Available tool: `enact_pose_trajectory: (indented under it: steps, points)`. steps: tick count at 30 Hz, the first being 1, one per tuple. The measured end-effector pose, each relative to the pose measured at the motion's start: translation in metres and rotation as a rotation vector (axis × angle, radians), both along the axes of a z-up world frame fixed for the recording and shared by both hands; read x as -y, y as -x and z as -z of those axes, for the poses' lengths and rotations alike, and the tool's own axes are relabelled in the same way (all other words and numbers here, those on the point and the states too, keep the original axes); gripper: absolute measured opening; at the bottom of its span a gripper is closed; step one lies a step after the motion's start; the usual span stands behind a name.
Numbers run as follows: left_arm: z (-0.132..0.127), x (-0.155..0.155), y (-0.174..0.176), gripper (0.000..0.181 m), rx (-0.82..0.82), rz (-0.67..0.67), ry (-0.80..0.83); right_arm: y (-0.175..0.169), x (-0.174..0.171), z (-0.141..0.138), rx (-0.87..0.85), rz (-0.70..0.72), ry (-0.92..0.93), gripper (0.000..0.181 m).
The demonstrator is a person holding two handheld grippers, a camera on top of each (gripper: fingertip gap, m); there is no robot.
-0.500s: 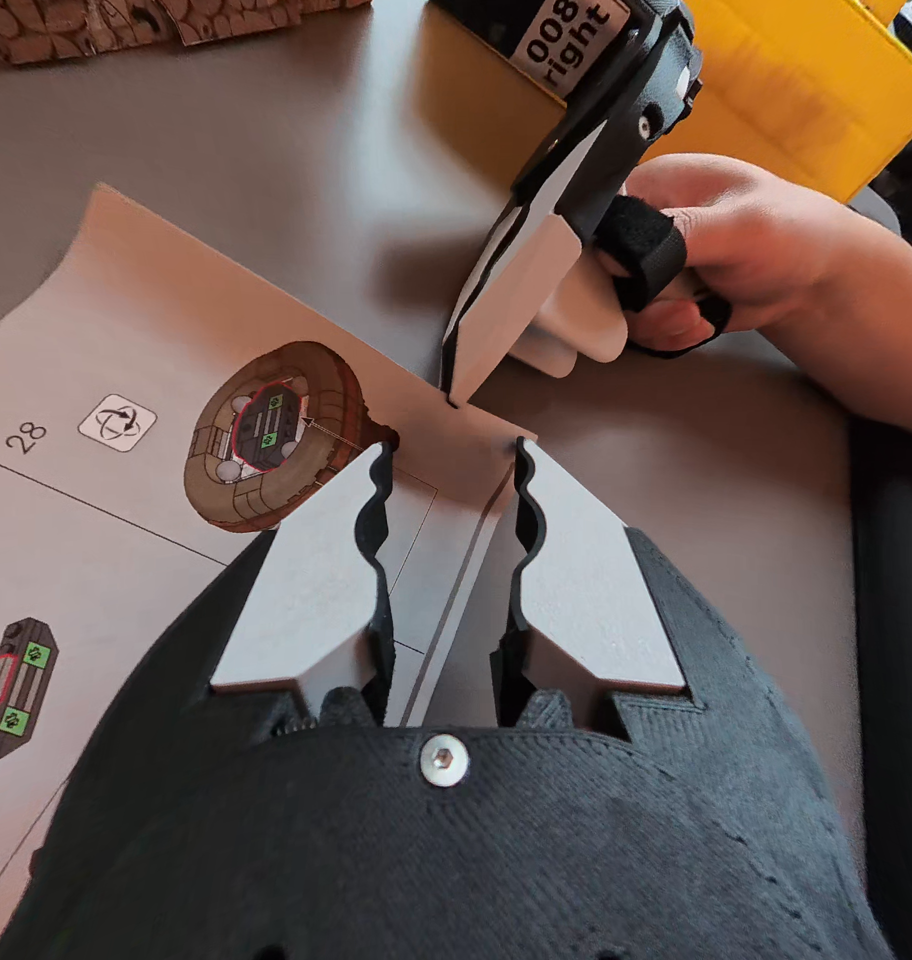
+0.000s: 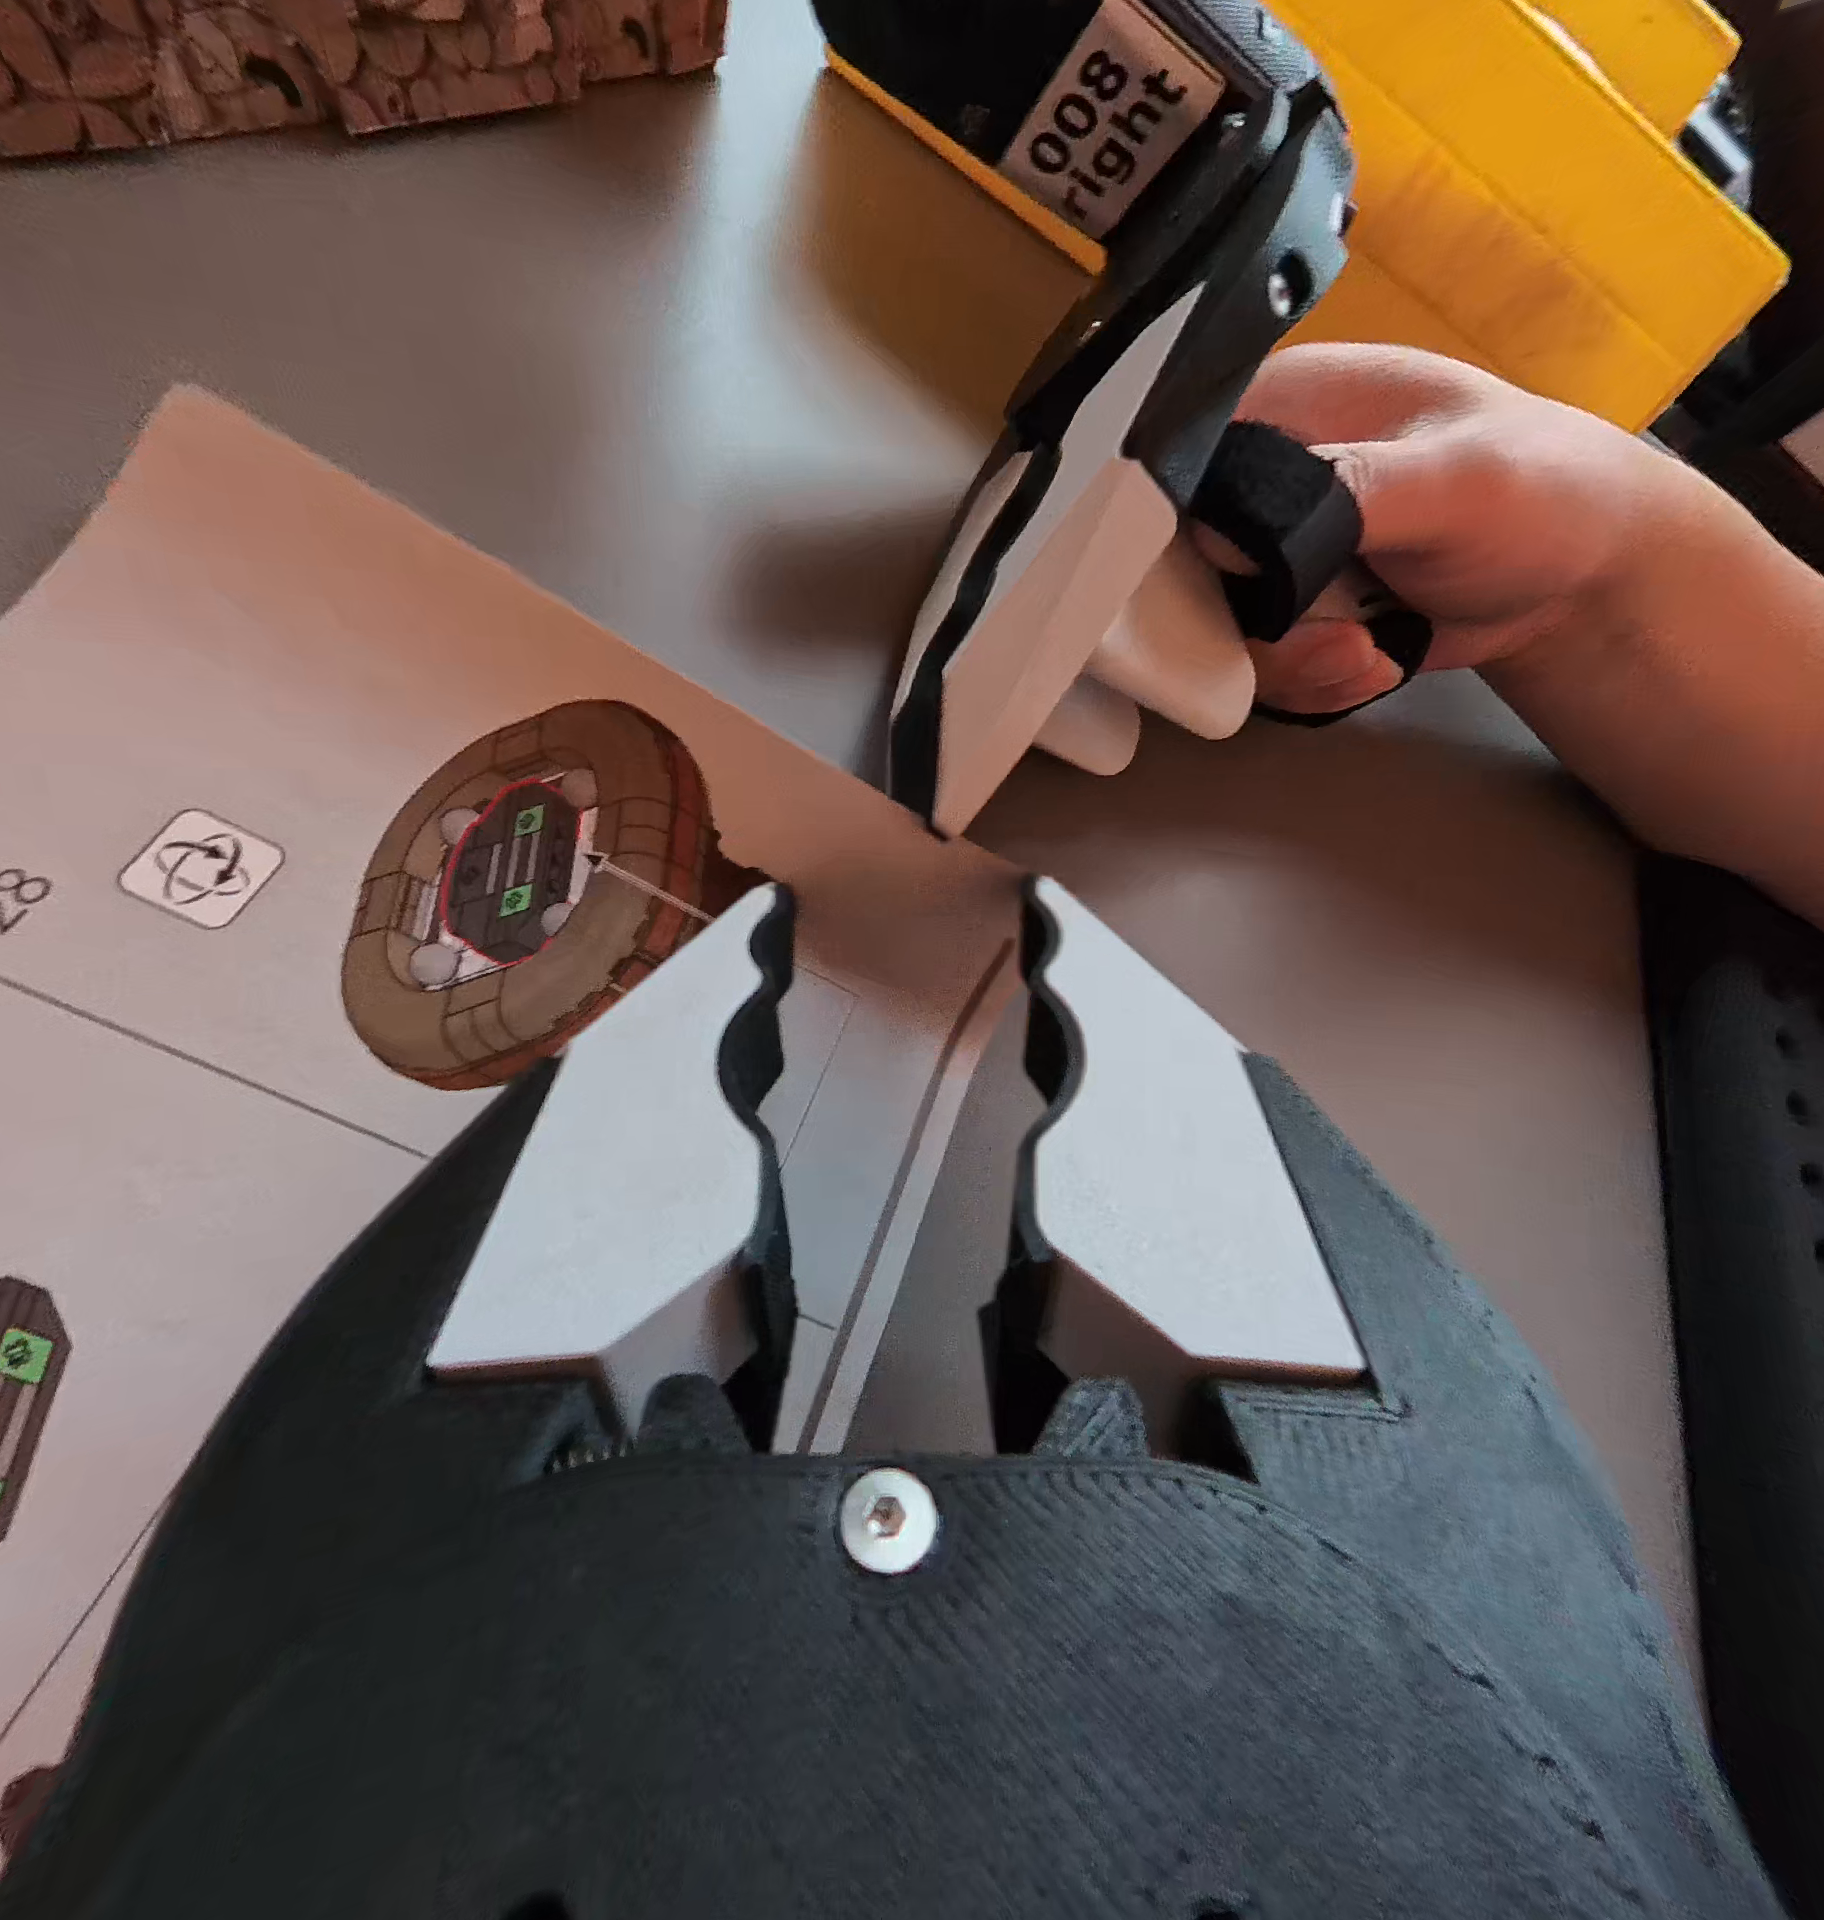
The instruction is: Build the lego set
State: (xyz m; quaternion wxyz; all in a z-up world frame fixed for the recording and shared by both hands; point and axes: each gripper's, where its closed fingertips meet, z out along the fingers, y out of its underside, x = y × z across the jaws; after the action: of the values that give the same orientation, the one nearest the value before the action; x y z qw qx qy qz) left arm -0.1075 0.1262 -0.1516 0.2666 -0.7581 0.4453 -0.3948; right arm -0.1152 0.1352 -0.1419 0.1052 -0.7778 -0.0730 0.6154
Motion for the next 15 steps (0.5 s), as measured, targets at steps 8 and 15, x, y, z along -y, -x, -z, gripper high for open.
enact_pose_trajectory:
  steps: [8,15]
  points:
    - [0.0073,-0.0015,-0.0012,0.039,-0.075,0.014,-0.11,0.006,0.007,-0.0002,-0.009,-0.03,0.025,0.013]
    - [0.0045,0.0016,0.0,0.031,-0.033,0.028,-0.045,0.0045,0.0051,-0.0007,-0.028,-0.021,0.03,0.008]
